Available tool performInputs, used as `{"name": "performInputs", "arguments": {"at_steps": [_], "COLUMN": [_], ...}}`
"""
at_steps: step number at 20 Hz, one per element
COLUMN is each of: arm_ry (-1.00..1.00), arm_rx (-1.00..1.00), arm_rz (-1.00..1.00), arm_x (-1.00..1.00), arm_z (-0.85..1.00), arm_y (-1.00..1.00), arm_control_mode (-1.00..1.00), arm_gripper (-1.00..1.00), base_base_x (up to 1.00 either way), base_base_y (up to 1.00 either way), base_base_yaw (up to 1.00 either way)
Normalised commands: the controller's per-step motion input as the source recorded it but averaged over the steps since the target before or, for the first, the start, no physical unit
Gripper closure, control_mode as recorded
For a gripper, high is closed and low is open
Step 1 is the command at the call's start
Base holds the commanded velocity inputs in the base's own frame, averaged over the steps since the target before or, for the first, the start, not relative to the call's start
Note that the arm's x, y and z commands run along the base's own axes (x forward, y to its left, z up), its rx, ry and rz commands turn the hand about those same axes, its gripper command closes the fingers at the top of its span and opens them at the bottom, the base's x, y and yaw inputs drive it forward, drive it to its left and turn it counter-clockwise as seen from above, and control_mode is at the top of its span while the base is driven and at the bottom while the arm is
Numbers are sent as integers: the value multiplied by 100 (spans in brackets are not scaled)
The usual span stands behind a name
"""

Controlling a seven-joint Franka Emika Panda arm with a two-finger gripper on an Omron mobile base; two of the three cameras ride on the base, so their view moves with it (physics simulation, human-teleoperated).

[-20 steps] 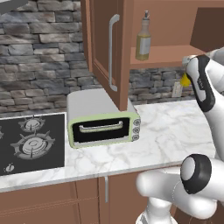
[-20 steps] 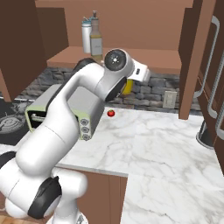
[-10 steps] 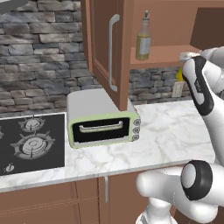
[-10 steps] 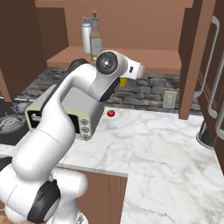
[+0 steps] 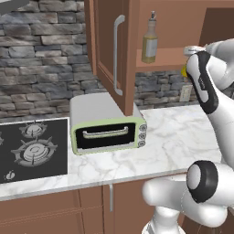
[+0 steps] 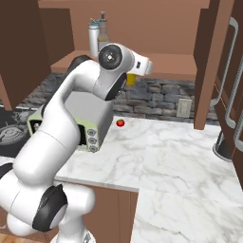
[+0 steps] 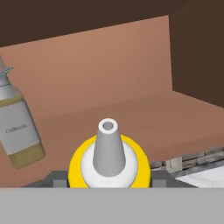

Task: Pick the mustard and oil and vinegar bottle from the counter and place them in the cabinet.

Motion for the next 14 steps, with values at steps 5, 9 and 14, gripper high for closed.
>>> {"name": "performInputs", "arguments": {"at_steps": [5, 9, 14], "arm_ry": [0, 0, 0], "arm_rx": [0, -1, 0], "arm_rz": [0, 0, 0], "arm_x": [1, 28, 31], "arm_z": [35, 11, 5], "arm_y": [0, 6, 0], "arm_control_mode": [-100, -100, -100], "arm_gripper": [100, 100, 100], "base_base_x": [0, 0, 0], "base_base_y": [0, 0, 0], "base_base_yaw": [0, 0, 0]}}
